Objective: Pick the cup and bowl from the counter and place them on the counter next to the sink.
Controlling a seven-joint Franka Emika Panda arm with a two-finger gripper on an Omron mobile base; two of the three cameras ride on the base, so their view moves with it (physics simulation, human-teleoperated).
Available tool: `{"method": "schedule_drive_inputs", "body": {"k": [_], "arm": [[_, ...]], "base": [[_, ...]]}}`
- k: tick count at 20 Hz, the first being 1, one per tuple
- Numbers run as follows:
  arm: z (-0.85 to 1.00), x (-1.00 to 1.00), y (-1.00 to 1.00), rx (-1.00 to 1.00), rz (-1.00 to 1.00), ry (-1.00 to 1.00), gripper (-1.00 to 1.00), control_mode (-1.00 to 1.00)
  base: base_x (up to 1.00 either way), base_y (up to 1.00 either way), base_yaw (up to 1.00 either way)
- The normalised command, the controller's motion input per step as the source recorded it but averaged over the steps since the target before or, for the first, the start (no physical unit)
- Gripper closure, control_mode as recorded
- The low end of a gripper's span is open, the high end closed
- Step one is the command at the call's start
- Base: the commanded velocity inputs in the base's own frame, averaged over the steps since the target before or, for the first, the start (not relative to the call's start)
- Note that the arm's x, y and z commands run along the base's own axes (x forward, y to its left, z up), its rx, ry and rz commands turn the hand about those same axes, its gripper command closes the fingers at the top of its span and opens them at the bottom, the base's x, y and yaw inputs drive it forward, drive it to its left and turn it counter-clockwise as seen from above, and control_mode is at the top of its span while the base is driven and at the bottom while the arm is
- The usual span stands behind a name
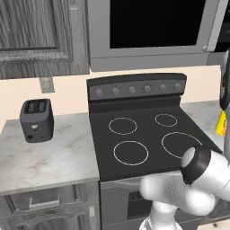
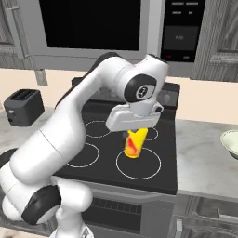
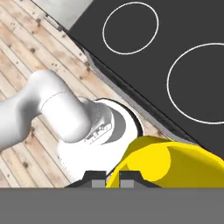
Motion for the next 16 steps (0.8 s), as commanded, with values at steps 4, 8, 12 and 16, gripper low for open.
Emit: {"method": "schedule_drive_inputs", "body": {"k": [4, 8, 12, 16], "arm": [[0.15, -0.32, 0.9, -0.12, 0.0, -0.07, 1.0, -1.0], [0.02, -0.27, 0.8, -0.12, -0.02, -0.01, 1.0, -1.0], [0.0, -0.36, 0.43, -0.06, -0.15, 0.0, 1.0, -1.0], [0.04, -0.26, 0.31, -0.05, -0.29, 0.0, 1.0, -1.0]], "base": [[0.0, 0.0, 0.0], [0.0, 0.0, 0.0], [0.0, 0.0, 0.0], [0.0, 0.0, 0.0]]}}
